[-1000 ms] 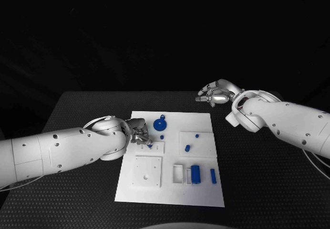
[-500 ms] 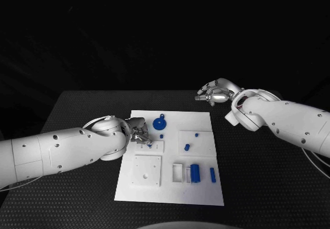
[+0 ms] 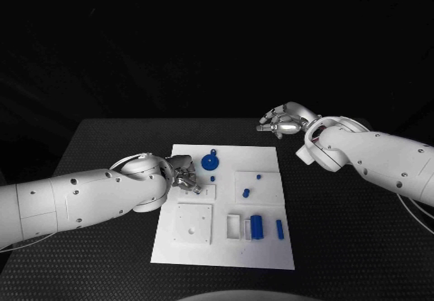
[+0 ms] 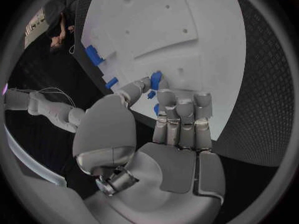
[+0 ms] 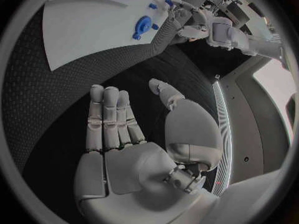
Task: Assemble the parts on the task board
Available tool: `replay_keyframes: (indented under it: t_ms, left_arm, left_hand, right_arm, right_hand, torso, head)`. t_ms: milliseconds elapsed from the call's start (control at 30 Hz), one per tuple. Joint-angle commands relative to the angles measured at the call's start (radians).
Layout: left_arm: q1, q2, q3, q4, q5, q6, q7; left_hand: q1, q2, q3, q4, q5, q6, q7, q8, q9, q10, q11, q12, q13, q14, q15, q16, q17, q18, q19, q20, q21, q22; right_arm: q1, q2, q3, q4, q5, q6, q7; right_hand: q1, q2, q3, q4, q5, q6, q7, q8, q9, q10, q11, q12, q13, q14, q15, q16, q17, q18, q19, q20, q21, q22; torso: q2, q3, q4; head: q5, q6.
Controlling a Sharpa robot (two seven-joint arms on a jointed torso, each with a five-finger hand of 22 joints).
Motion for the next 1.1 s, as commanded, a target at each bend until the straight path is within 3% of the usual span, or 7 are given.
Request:
replay_keyframes:
  t_ms: [33,367,400,533,733,967,1100]
  left_arm:
    - [-0.005,0.003,-0.003,-0.001,-0.006,0.020,-0.005]
    - [-0.005,0.004,-0.003,-0.006,0.048,0.028,-0.015]
    - [-0.005,0.004,-0.003,-0.007,0.048,0.027,-0.016]
    - [-0.005,0.004,-0.003,-0.011,0.083,0.023,-0.028]
    - [-0.005,0.005,-0.003,-0.020,0.138,0.015,-0.044]
    - [-0.005,0.006,-0.003,-0.028,0.198,0.013,-0.054]
    - [-0.004,0.007,-0.003,-0.033,0.225,0.012,-0.059]
  left_hand:
    - [0.022,0.024,0.004,0.002,0.003,0.052,-0.042,0.003,0.012,0.032,-0.032,0.008,0.001,0.055,-0.051,0.005,0.002,0.008,0.005,-0.120,0.006,0.021]
    - [0.021,0.039,0.003,0.001,0.014,0.053,-0.044,0.011,0.012,0.034,-0.034,0.014,0.004,0.057,-0.053,0.012,0.003,0.009,0.004,-0.121,0.012,0.021]
    - [0.015,0.050,0.000,-0.001,0.021,0.054,-0.045,0.015,0.012,0.035,-0.034,0.017,0.005,0.057,-0.053,0.015,0.004,0.008,0.003,-0.122,0.014,0.022]
    - [-0.010,0.085,-0.009,-0.032,0.027,0.050,-0.046,0.027,0.010,0.034,-0.036,0.023,0.006,0.056,-0.055,0.021,0.004,0.009,-0.002,-0.123,0.022,0.021]
    - [-0.035,0.110,-0.007,-0.068,0.028,0.046,-0.046,0.036,0.006,0.033,-0.036,0.026,0.005,0.055,-0.057,0.024,0.002,0.009,-0.006,-0.124,0.027,0.020]
    - [-0.097,0.156,0.007,-0.143,0.034,0.045,-0.048,0.052,-0.003,0.033,-0.038,0.035,0.005,0.055,-0.059,0.033,-0.001,0.009,-0.008,-0.125,0.035,0.019]
    - [-0.104,0.158,0.010,-0.150,0.034,0.045,-0.048,0.054,-0.005,0.033,-0.038,0.035,0.005,0.055,-0.059,0.033,-0.001,0.009,-0.007,-0.126,0.036,0.018]
  right_arm:
    - [0.000,0.000,0.000,0.001,-0.001,0.010,0.007]
    - [0.000,0.000,0.000,0.000,-0.001,0.010,0.007]
    - [0.000,0.000,0.000,0.000,-0.001,0.010,0.007]
    - [0.000,0.001,0.000,-0.001,-0.001,0.010,0.007]
    - [0.000,0.001,0.000,-0.001,-0.001,0.009,0.007]
    - [0.000,0.002,0.000,-0.002,-0.001,0.009,0.007]
    - [0.000,0.001,0.000,-0.002,-0.001,0.009,0.007]
  right_hand:
    - [-0.008,-0.001,0.000,0.005,0.004,0.000,0.006,0.005,-0.002,-0.007,-0.001,0.004,-0.001,-0.006,0.001,0.006,-0.002,0.012,0.004,0.001,-0.004,0.020]
    - [-0.008,-0.001,0.000,0.005,0.005,0.000,0.006,0.005,-0.002,-0.008,-0.001,0.004,-0.002,-0.007,0.001,0.006,-0.002,0.012,0.004,0.001,-0.004,0.020]
    - [-0.008,-0.001,0.000,0.005,0.005,0.000,0.006,0.005,-0.002,-0.008,-0.001,0.004,-0.002,-0.007,0.001,0.006,-0.002,0.012,0.004,0.001,-0.004,0.020]
    - [-0.008,-0.001,0.000,0.005,0.005,0.000,0.006,0.005,-0.002,-0.008,-0.001,0.004,-0.002,-0.007,0.001,0.006,-0.002,0.012,0.004,0.001,-0.004,0.020]
    - [-0.008,-0.001,0.000,0.005,0.005,0.000,0.006,0.005,-0.002,-0.008,-0.001,0.004,-0.002,-0.007,0.001,0.006,-0.002,0.012,0.004,0.001,-0.004,0.020]
    - [-0.008,-0.001,0.000,0.005,0.006,0.000,0.006,0.005,-0.002,-0.008,-0.001,0.004,-0.003,-0.007,0.001,0.006,-0.002,0.012,0.004,0.001,-0.004,0.020]
    - [-0.008,-0.001,0.000,0.004,0.006,0.000,0.006,0.005,-0.002,-0.008,-0.001,0.004,-0.003,-0.007,0.001,0.006,-0.002,0.012,0.004,0.001,-0.004,0.020]
  torso:
    - [0.000,0.0006,-0.0006]
    - [0.000,0.0000,-0.0001]
    - [0.000,0.0000,0.0001]
    - [0.000,0.0001,0.0000]
    - [-0.001,-0.0003,0.0003]
    - [0.000,0.0002,0.0002]
    - [0.000,-0.0003,0.0000]
  head:
    - [0.001,0.000]
    - [0.000,-0.001]
    - [0.001,0.000]
    - [0.000,0.001]
    - [-0.001,-0.001]
    - [0.000,0.001]
    - [-0.001,0.001]
